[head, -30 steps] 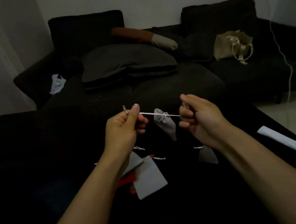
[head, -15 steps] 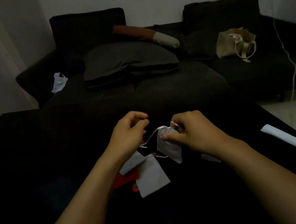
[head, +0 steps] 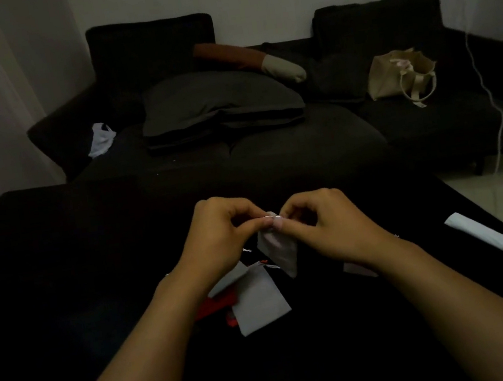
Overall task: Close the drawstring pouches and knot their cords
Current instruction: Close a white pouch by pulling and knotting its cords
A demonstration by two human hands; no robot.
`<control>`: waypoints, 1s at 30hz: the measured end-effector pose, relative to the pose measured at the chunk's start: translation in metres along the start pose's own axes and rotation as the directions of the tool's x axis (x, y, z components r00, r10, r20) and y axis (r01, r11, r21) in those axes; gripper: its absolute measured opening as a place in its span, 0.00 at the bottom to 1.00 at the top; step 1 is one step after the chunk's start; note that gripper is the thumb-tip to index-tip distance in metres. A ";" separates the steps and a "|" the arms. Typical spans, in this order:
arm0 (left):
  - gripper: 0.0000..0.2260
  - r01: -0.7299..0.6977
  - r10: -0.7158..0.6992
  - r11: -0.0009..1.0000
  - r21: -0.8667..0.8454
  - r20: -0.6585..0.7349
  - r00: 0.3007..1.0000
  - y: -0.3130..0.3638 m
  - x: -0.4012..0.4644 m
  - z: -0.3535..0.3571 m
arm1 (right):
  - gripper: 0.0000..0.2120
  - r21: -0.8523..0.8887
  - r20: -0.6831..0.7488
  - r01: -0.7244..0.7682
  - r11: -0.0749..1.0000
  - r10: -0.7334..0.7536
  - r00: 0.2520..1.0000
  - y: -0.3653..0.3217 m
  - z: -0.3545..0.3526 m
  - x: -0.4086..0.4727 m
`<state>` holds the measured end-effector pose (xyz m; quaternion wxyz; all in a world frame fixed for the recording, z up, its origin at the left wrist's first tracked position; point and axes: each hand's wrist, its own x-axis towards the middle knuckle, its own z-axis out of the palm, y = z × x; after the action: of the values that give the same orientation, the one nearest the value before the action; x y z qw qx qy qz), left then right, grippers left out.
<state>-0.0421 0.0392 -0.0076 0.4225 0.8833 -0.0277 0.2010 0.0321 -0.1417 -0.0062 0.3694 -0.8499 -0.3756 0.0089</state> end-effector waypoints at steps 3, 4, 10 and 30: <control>0.02 0.017 -0.018 1.000 0.017 0.047 0.999 -0.002 0.001 0.001 | 0.06 -0.015 0.016 -0.008 1.000 0.008 1.000 0.004 -0.003 0.002; 0.02 0.012 -0.014 1.000 0.023 0.058 0.998 -0.003 0.001 0.002 | 0.06 -0.051 0.008 -0.005 0.999 0.005 1.000 0.006 -0.004 0.002; 0.08 0.217 -0.162 0.928 -0.302 0.198 0.967 0.004 0.000 0.009 | 0.06 -0.108 0.011 0.050 0.993 -0.049 0.999 0.010 0.000 0.004; 0.23 0.122 -0.168 0.935 -0.334 -0.114 0.979 0.002 0.005 0.004 | 0.13 0.149 -0.072 -0.065 0.987 0.077 0.994 -0.002 0.002 0.004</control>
<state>-0.0364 0.0358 -0.0063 0.5768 0.7849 0.0347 0.2236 0.0325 -0.1369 -0.0054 0.4444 -0.8331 -0.3289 0.0167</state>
